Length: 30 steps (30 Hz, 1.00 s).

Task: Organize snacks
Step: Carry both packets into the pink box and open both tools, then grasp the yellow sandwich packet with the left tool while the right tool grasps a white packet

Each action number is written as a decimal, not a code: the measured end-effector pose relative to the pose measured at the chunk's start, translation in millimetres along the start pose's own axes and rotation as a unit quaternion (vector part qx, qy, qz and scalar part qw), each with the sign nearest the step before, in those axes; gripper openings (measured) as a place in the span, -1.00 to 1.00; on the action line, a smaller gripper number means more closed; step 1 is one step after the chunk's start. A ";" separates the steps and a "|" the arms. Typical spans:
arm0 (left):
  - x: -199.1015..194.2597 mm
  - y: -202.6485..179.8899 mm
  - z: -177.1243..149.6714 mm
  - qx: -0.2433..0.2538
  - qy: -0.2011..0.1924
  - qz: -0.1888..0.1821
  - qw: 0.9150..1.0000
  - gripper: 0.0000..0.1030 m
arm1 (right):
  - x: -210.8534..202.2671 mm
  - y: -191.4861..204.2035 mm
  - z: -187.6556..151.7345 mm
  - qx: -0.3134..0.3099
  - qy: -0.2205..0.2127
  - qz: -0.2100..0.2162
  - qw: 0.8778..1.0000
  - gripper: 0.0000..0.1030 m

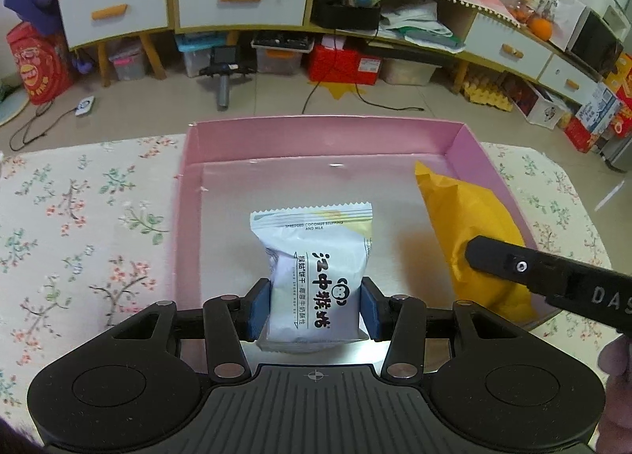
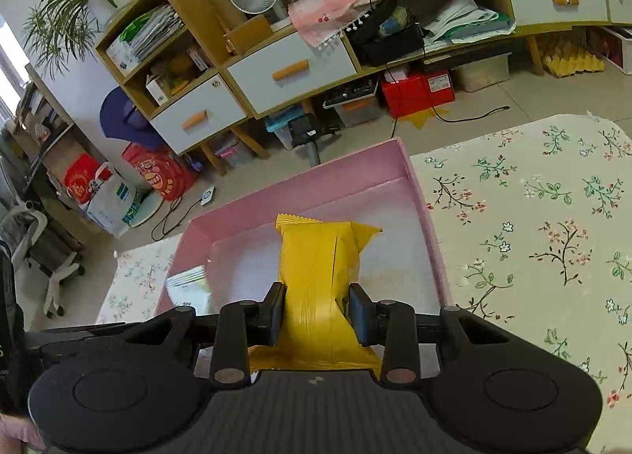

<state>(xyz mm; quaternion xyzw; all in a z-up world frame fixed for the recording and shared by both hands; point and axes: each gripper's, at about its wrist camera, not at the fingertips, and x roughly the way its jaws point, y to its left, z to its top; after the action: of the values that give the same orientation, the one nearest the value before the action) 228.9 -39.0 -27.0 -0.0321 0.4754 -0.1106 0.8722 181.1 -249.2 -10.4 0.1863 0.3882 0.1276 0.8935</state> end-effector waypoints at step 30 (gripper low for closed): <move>-67.6 7.4 -46.5 0.016 -0.033 -0.020 0.999 0.83 | -59.8 6.1 3.4 -0.012 -0.031 -0.015 0.999 0.40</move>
<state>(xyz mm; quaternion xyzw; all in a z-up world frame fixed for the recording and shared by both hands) 155.8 -14.3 2.0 -0.0308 0.4434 -0.1343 0.8857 143.3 -266.7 33.0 0.1738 0.3616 0.1127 0.9090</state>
